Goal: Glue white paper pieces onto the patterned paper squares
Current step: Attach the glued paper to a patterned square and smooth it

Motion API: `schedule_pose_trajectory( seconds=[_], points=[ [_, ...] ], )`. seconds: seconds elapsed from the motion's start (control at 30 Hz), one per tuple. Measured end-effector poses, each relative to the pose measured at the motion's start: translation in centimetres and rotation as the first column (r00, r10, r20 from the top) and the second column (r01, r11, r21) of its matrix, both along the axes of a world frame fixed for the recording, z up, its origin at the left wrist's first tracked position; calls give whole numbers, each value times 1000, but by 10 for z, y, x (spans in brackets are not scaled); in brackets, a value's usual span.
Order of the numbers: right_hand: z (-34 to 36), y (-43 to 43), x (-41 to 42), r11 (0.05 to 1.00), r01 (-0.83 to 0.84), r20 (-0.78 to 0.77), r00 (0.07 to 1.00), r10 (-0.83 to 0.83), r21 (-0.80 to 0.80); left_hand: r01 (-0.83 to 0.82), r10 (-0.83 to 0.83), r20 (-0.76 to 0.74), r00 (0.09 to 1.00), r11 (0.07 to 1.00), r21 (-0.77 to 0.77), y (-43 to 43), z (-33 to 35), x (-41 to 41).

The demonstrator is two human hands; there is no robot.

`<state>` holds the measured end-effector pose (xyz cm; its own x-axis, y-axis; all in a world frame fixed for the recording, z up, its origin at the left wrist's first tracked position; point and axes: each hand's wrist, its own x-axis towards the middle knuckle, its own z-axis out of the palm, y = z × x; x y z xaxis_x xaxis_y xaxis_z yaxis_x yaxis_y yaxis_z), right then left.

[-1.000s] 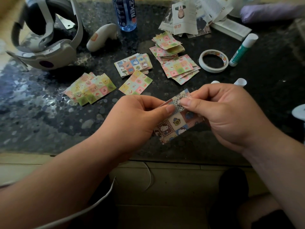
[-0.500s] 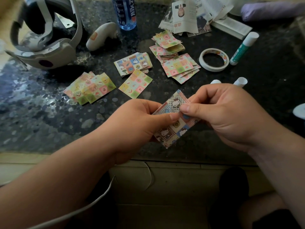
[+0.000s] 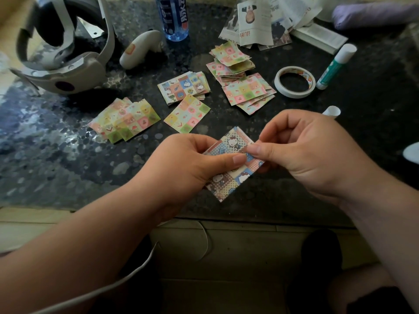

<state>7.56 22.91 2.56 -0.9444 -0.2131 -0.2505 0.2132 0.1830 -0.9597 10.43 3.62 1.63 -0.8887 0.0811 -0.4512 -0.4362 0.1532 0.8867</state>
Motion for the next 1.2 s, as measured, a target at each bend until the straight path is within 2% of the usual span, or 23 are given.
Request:
schedule_pose_trajectory(
  seconds=[0.1, 0.2, 0.3, 0.4, 0.47, 0.53, 0.6, 0.67, 0.7, 0.77, 0.83, 0.87, 1.03, 1.2],
  points=[
    [-5, 0, -3, 990, -6, -15, 1000, 9, 141, 11, -15, -53, 999, 997, -78, -2, -1, 0],
    [-18, 1, -8, 954, -17, -24, 999, 26, 301, 59, -127, -150, 981, 919, -390, -8, -7, 0],
    [-35, -2, -7, 873, -58, -54, 994, 96, 484, 86, -309, -197, 930, 706, -703, -9, -23, 6],
    [-51, -6, -4, 793, -62, -98, 984, 152, 607, 48, -526, -249, 814, 487, -872, -8, -49, 23],
    [-57, -8, -2, 762, -59, -118, 977, 175, 645, 66, -656, -194, 729, 350, -934, -1, -54, 38],
    [-60, -10, 0, 737, -60, -130, 972, 197, 673, 237, -748, -27, 663, 244, -940, 8, -54, 51],
    [-58, -11, 4, 690, -41, -183, 951, 248, 723, 396, -773, 140, 618, 153, -905, 14, -53, 61],
    [-53, -15, 14, 594, 3, -288, 877, 385, 804, 423, -777, 184, 602, 115, -899, 14, -50, 62],
    [-50, -19, 23, 549, -14, -290, 838, 462, 835, 424, -779, 181, 600, 119, -898, 13, -48, 60],
    [-46, -29, 45, 487, -192, -159, 792, 589, 852, 452, -803, 188, 566, 111, -885, 11, -49, 58],
    [-45, -37, 61, 393, -389, 41, 752, 658, 833, 489, -831, 249, 497, 32, -871, 10, -49, 58],
    [-48, -38, 64, 364, -431, 96, 743, 662, 826, 505, -832, 286, 476, -7, -863, 11, -50, 59],
    [-63, -38, 42, 310, -415, 137, 758, 638, 856, 546, -803, 322, 502, 6, -838, 16, -49, 58],
    [-69, -42, 36, 332, -379, 108, 783, 613, 864, 537, -769, 356, 530, -21, -844, 17, -51, 60]
  ],
)
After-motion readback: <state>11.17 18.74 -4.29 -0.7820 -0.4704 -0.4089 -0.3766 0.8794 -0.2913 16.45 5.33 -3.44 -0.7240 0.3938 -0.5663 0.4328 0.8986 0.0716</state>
